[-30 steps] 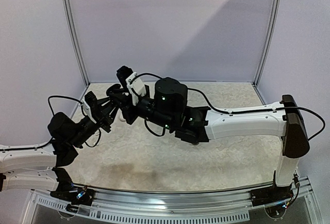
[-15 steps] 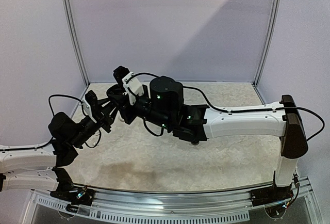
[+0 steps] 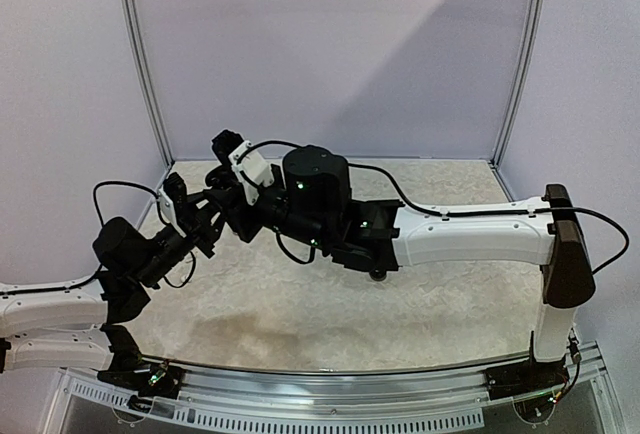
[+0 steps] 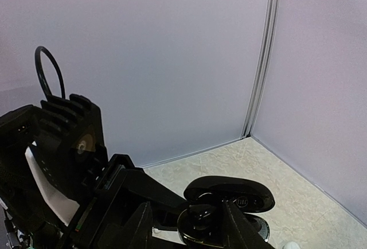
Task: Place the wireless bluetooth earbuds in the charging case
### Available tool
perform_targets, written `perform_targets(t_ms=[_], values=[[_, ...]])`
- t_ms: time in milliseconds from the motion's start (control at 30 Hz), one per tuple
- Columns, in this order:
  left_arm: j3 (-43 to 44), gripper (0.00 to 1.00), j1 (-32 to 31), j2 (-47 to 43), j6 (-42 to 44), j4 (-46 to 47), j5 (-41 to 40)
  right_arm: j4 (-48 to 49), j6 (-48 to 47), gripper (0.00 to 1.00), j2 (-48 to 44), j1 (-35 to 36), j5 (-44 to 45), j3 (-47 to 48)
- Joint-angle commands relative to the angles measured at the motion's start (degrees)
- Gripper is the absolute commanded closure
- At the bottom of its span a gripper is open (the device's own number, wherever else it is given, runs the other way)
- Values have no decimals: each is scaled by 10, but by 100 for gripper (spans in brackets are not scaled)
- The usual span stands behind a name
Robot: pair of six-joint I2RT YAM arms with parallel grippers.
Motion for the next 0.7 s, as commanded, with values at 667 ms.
perform_targets(t_ms=[667], values=[[16,100,-5,-23,-56,-19,-8,-119,-49,27,-2,-6,0,38]])
